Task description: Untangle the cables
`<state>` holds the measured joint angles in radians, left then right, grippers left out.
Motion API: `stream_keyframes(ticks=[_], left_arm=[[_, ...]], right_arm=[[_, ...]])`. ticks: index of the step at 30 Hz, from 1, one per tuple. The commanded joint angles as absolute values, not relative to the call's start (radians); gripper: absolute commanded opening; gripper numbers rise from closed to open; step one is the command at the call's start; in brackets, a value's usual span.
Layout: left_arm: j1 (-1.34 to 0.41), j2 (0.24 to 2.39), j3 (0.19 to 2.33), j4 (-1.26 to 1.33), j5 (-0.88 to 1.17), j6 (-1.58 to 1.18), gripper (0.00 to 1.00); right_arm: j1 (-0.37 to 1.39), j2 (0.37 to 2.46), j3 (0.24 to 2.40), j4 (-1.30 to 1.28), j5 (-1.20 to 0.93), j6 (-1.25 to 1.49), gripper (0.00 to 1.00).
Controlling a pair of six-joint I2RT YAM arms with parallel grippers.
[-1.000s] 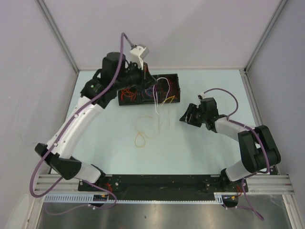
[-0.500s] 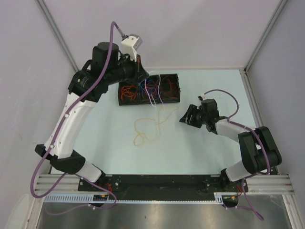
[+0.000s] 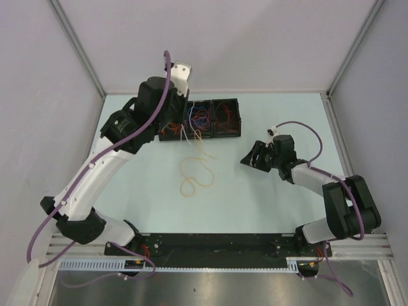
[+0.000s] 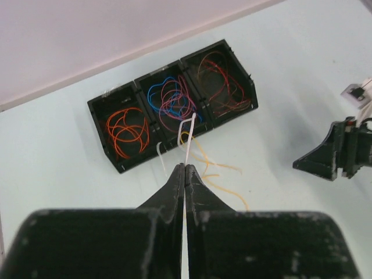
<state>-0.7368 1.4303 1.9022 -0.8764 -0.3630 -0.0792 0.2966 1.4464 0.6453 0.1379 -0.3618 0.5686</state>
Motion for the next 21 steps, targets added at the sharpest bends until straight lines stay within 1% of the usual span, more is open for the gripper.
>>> stream_keyframes(ticks=[1,2,3,4,7,8,10,16,21], left_arm=[[-0.738,1.319,1.864,-0.73,-0.377,-0.046,0.0],[-0.739,1.325,1.871,-0.745,-0.368,-0.041,0.0],[-0.738,1.331,1.873,-0.764,-0.358,-0.04,0.0],[-0.739,1.33,1.868,-0.767,-0.345,-0.037,0.0],[-0.739,1.319,1.838,-0.764,-0.318,-0.04,0.0],[-0.739,1.307,1.83,-0.761,-0.305,-0.044,0.0],[-0.738,1.296,1.81,-0.753,-0.293,-0.049,0.0],[-0.738,1.27,1.781,-0.738,-0.275,-0.058,0.0],[-0.738,1.258,1.753,-0.721,-0.259,-0.057,0.01]], right_arm=[[0.29,1.344,0.634,0.219,-0.472,0.638,0.63],[0.288,1.329,0.632,0.254,-0.523,0.678,0.64],[0.291,1.316,0.632,0.277,-0.541,0.79,0.64],[0.293,1.295,0.632,0.305,-0.554,0.843,0.65],[0.313,1.275,0.634,0.389,-0.517,1.024,0.66],[0.322,1.278,0.637,0.443,-0.503,1.046,0.67],[0.354,1.298,0.667,0.475,-0.488,1.065,0.67],[0.446,1.469,0.799,0.5,-0.468,1.02,0.67],[0.466,1.603,0.857,0.561,-0.454,1.071,0.67]])
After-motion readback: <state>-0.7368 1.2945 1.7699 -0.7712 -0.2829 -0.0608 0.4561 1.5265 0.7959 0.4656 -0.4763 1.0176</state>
